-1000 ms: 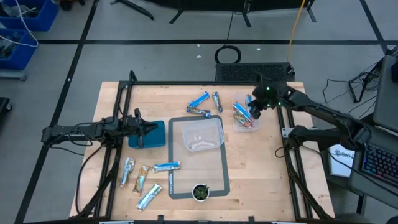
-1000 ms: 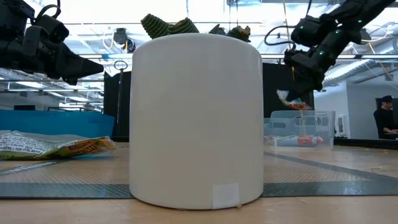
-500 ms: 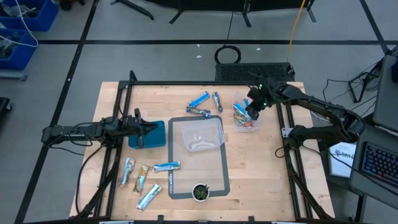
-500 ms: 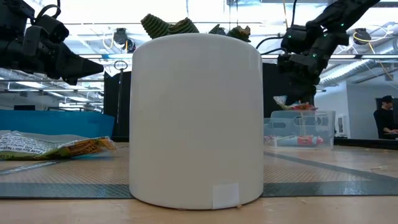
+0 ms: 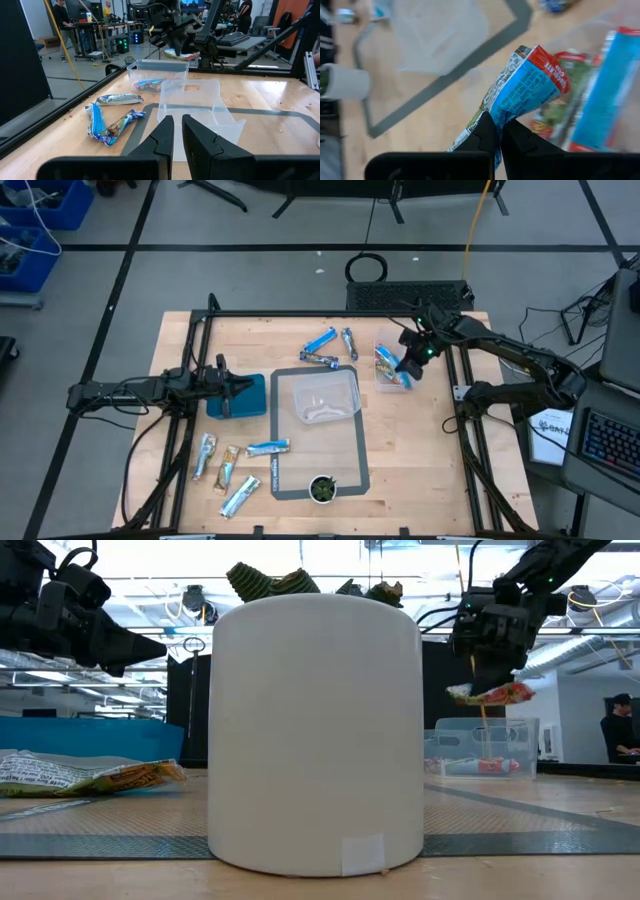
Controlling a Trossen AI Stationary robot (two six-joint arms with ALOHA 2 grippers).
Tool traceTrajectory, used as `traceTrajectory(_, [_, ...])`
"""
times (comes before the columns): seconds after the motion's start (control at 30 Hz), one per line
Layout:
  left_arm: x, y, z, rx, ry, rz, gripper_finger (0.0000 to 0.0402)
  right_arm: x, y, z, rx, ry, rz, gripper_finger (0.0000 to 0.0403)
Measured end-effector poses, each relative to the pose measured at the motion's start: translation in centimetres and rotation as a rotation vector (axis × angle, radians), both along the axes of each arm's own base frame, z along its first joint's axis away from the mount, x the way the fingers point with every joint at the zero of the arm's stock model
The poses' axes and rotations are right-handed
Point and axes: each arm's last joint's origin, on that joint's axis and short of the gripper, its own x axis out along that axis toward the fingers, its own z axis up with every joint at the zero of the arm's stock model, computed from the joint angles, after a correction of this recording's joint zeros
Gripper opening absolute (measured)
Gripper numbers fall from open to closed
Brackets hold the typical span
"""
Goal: Pick and place Granola Bars by type
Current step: Put the red granola bar into the right transparent bin
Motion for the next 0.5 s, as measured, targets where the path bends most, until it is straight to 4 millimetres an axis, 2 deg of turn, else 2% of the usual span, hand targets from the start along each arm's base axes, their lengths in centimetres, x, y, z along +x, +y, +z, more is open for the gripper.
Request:
traceTrajectory(0.13, [0.0,0.0,0.0,0.000,0.000,0.000,0.0042,0.0,0.0,0.0,-0.002,0.004,-0.010,0.0004])
traceTrajectory(0.33, [0.0,0.0,0.0,0.000,0.000,0.000,0.0042,0.0,-0.9,-0.1,-0.189,0.117,-0.133,0.0004])
traceTrajectory(0.5, [0.0,0.0,0.0,0.000,0.000,0.000,0.0042,0.3,-1.6,0.2,-0.313,0.136,-0.191,0.0004])
